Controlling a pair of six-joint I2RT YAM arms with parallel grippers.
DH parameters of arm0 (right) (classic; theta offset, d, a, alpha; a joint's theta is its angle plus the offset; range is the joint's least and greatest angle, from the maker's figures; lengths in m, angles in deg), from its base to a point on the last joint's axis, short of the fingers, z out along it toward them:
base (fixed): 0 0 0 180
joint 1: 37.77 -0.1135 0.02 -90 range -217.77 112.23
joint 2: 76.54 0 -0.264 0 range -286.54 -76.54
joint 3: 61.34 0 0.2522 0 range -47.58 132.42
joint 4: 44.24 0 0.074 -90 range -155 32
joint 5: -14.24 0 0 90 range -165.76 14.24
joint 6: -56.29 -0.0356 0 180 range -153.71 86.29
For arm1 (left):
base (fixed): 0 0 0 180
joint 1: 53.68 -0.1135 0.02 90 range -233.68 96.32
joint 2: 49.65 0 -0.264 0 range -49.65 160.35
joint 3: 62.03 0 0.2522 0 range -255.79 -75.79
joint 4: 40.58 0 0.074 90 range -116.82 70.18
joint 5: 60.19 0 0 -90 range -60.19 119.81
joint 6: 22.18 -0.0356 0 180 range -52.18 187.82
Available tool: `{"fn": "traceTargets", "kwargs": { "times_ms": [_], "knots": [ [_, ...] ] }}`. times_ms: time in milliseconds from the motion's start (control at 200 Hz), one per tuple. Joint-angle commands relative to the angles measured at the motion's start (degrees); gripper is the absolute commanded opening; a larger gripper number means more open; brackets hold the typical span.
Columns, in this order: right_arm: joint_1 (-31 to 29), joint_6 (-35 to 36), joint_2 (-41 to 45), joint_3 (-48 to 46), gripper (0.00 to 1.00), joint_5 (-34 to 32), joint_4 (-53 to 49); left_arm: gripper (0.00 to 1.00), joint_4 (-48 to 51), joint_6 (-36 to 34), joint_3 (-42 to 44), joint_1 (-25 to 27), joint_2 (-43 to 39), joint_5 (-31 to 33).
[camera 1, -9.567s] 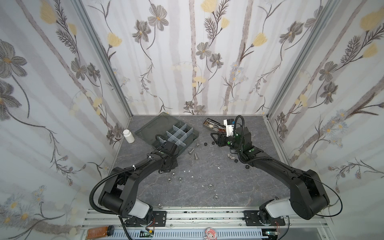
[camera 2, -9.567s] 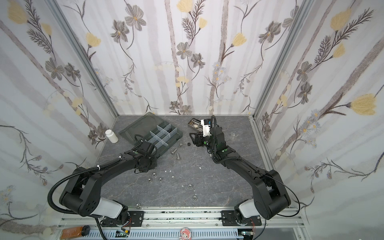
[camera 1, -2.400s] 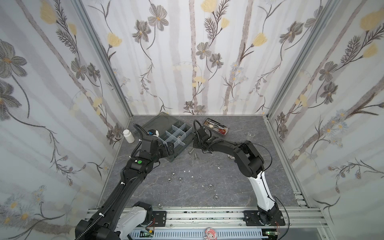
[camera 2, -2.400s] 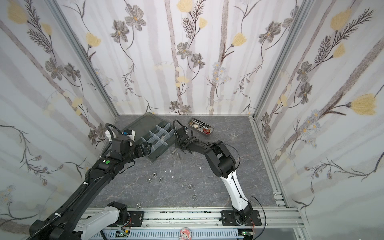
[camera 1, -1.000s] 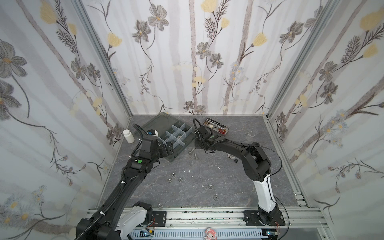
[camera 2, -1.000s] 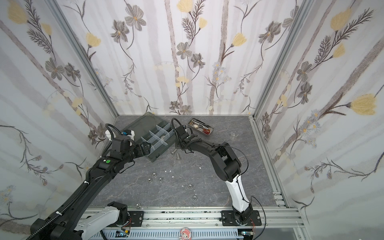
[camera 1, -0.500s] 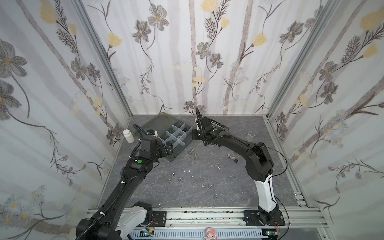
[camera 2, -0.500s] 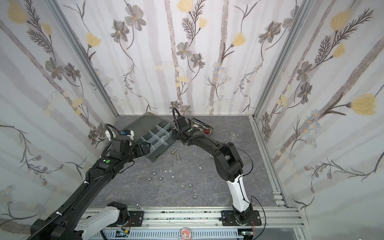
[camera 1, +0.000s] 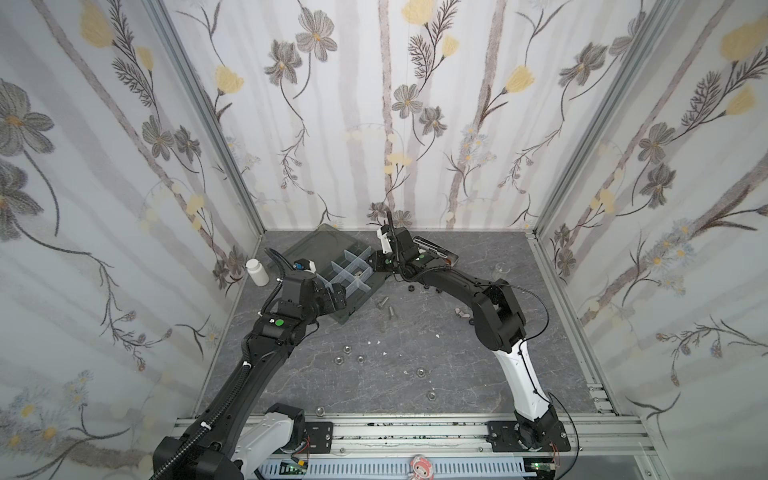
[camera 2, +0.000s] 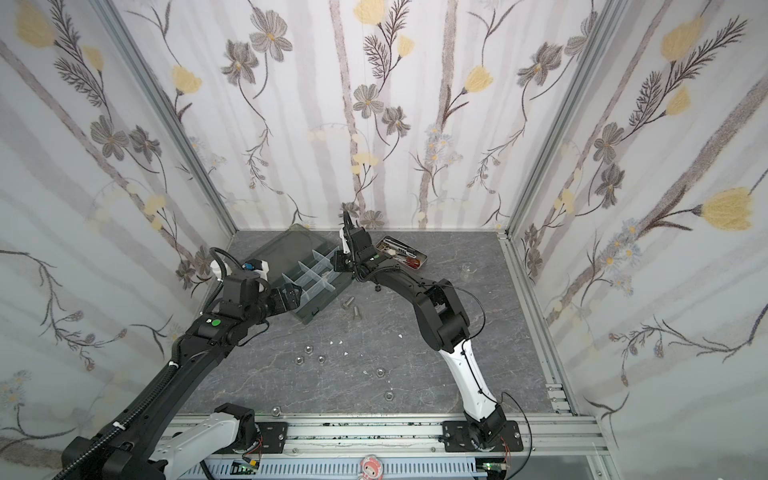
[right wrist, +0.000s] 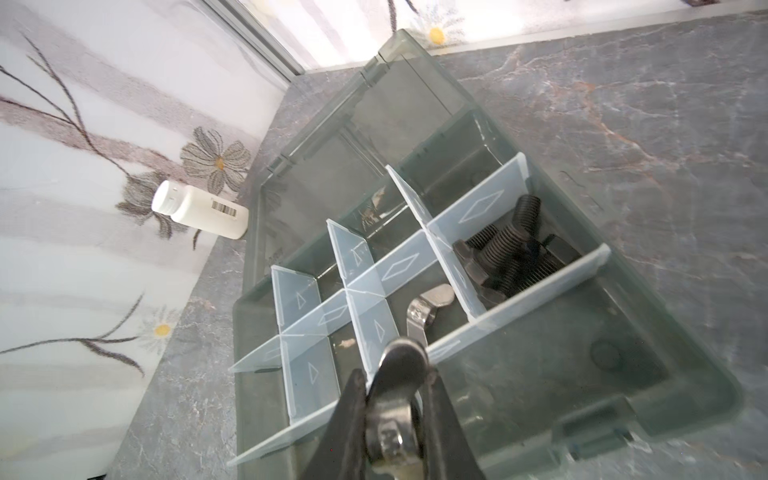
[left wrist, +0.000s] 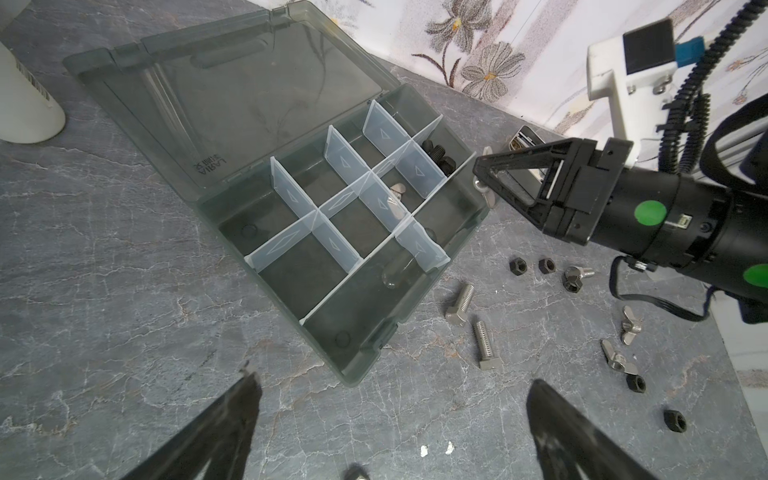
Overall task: Sort the screws and nuts into containers
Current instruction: 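Lower the wing nut into the compartment with the black bolts and open the right gripper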
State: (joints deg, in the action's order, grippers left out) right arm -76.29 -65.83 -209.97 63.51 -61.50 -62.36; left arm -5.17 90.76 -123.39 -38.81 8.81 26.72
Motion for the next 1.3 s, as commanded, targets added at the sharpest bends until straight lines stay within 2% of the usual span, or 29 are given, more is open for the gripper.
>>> {"fn": "traceTargets", "kwargs": {
  "times_ms": [0,664,844,994,1099,1294],
  "knots": [
    [0.03,-2.34,-1.58,0.66,0.08,3.82,8.24,1.00,-1.52,0.26,0.13,-0.12,0.09,-0.47],
    [-0.06,-7.17,-11.81,7.15,0.09,4.55,16.40,1.00,-1.68,0.35,0.39,-0.13,0.69,-0.70],
    [-0.24,-7.17,-12.38,7.18,0.19,4.64,15.79,1.00,-1.70,0.35,0.40,-0.11,0.85,-0.80],
    [-0.24,-7.17,-12.21,7.13,0.40,4.46,15.70,1.00,-1.70,0.35,0.40,-0.15,0.87,-0.79],
    [-0.24,-7.17,-11.74,7.19,0.49,4.29,15.39,1.00,-1.61,0.18,0.40,-0.11,0.87,-0.31],
    [-0.24,-6.66,-9.82,7.14,0.54,4.16,14.41,1.00,-1.31,-0.30,0.22,-0.20,0.87,-0.24]
  ]
}}
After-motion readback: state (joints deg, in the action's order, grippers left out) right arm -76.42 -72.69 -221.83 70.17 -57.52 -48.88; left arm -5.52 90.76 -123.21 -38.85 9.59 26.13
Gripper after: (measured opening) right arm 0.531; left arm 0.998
